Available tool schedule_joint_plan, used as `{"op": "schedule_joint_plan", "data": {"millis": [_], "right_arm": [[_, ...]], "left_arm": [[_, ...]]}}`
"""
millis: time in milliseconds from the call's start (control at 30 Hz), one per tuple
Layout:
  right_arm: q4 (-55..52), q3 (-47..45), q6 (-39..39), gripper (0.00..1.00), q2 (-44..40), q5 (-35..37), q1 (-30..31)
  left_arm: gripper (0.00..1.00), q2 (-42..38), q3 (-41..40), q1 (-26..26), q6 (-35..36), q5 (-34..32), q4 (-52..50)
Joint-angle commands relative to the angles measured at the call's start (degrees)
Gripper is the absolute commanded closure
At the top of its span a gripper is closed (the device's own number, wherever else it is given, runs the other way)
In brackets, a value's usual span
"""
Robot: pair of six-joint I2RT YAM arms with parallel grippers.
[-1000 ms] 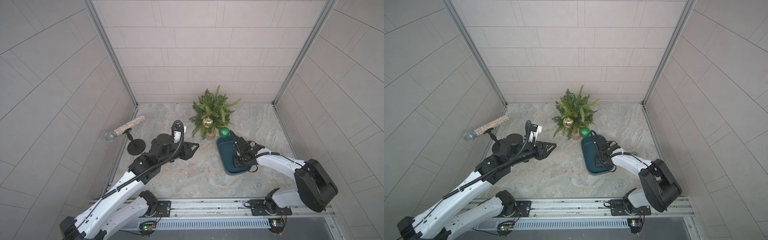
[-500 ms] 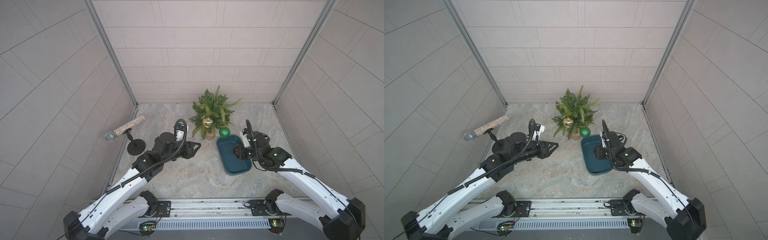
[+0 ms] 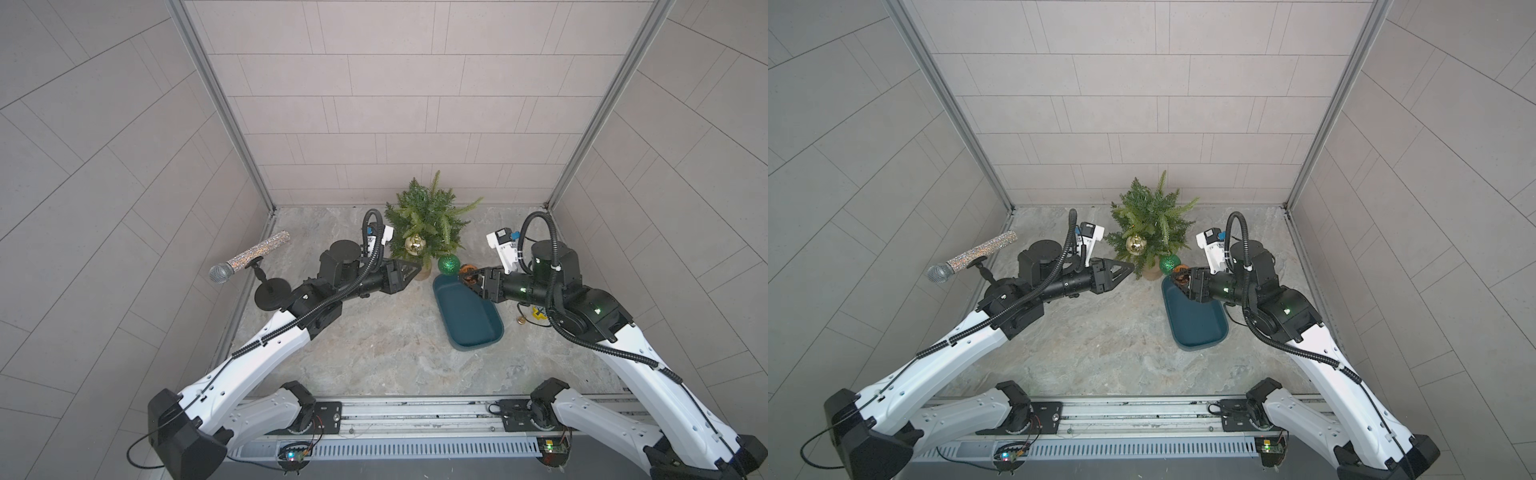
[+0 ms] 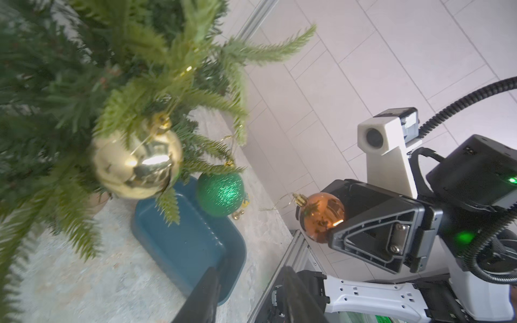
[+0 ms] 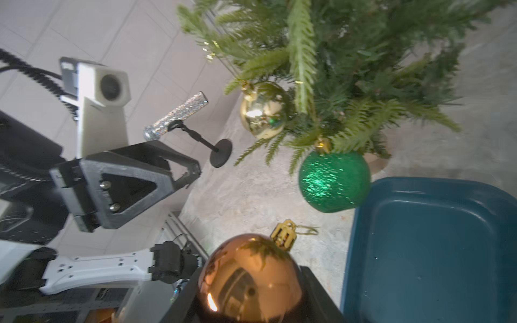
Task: Decorate the small christmas tree with ornaments
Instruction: Pick up an ornament from the container, then adjust the ornament.
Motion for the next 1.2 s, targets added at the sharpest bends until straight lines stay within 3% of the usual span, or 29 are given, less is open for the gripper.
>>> {"op": "schedule_joint_plan", "data": {"millis": [0, 233, 433, 667, 833, 933, 1167], "right_arm": [[5.5, 2.4, 3.7, 0.52, 0.6, -8.5, -0.4], [16.8, 3.6, 10.9, 0.52, 2.2, -16.5, -0.9], [23.7, 4.1, 16.5, 0.52, 3.1, -21.2, -1.1], [34.4, 1.3, 24.9, 0.52, 3.2, -25.2, -1.2], [36.2, 0.7, 26.4, 0.52, 3.4, -25.6, -1.4], [38.3, 0.3, 28.0, 0.52, 3.6, -26.0, -1.4], [43.2, -1.1, 31.3, 0.52, 4.0, -26.2, -1.6]], "left_arm": [[0.63, 2.8, 3.5, 0.2, -1.7, 4.8, 6.0], [0.68, 6.2, 5.3, 0.8, -8.6, 12.3, 18.8], [0.67, 5.6, 1.4, 2.6, -12.9, 15.1, 29.2], [0.60, 8.2, -3.9, 4.1, -25.5, 19.9, 53.2], [0.59, 10.9, -5.9, 4.3, -33.6, 21.7, 67.6], [0.54, 10.9, -6.6, 4.3, -34.1, 22.2, 68.9], [0.54, 10.1, -6.8, 4.3, -32.8, 23.4, 67.9]]}}
